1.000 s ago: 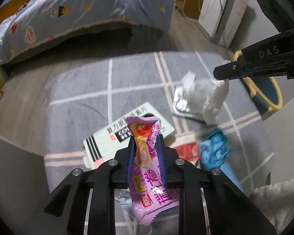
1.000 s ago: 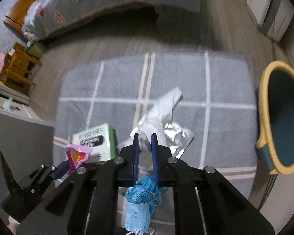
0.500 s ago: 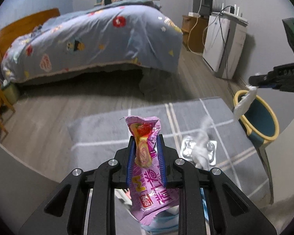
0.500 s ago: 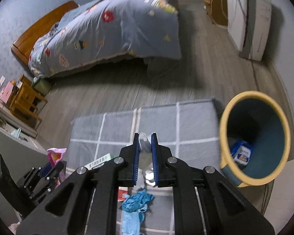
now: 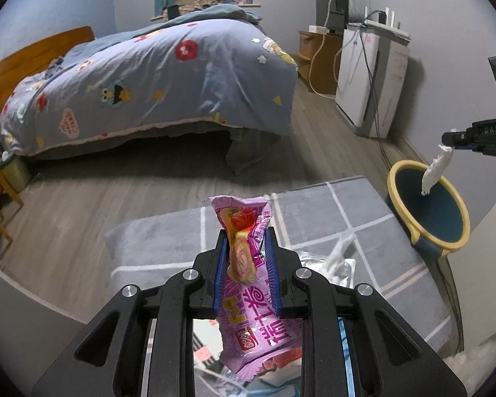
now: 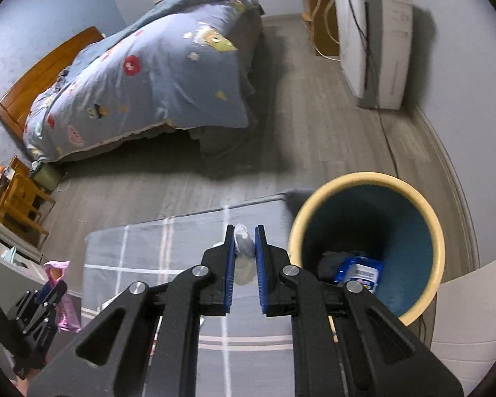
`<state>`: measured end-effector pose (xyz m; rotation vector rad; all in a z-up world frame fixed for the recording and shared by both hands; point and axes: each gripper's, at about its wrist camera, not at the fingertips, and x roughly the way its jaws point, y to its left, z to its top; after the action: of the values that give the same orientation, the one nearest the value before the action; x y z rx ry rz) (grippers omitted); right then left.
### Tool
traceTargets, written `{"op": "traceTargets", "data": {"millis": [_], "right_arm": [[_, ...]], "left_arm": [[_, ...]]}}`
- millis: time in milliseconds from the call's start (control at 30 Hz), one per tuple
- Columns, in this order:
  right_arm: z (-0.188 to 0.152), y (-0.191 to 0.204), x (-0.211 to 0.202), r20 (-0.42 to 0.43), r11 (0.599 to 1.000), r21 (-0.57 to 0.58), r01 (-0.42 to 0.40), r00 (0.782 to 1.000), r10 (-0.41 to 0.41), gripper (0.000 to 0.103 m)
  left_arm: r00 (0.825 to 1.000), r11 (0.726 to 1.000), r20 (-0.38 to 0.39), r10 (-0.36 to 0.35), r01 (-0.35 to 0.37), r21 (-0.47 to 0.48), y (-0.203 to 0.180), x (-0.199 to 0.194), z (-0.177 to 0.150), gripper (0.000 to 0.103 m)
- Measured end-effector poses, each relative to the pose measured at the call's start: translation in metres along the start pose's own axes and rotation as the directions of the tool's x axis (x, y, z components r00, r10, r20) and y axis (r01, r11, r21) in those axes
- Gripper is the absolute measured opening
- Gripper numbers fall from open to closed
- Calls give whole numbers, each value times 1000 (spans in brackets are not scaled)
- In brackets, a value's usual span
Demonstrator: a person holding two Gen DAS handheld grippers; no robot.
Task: Collect trash
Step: 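Grasp the pink snack wrapper with the left gripper while the right gripper grasps a tissue, then drop the pink wrapper and white tissue into the yellow-rimmed bin with both grippers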
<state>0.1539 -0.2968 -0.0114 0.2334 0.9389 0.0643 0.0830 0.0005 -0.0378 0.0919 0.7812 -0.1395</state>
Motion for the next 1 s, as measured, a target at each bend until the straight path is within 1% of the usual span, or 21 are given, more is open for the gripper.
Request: {"op": "traceTargets", "data": {"millis": [100,233,400,567,733,833,1000], "right_arm": [[4,-18,4,6,999,-2,37,999,-37,11],[5,-40,7,4,999,13,50,999,-51,11],[5,-73,10,-8,996,50,76,997,-75,11],[4,-100,16,-38,992,97,76,997,-73,11],[3,-127,17,-48,986,149,74,997,-68,11],[3,-140,20,-57,982,169,86,995,-77,11],[-3,-164,31,-102,973,192,129,989,-111,11]], "left_arm": [[1000,1000,-10,-7,7,16,-10,7,2,23],[999,999,-20,-25,26,40,-31,17,6,23],[997,995,-17,-76,77,70,-65,23,17,23],[992,986,-21,-123,125,112,-103,34,30,23],[984,970,-32,-173,176,168,-148,46,39,23],[976,956,-46,-212,217,197,-173,55,45,23],[960,930,-89,-266,280,237,-208,68,51,23]]}}
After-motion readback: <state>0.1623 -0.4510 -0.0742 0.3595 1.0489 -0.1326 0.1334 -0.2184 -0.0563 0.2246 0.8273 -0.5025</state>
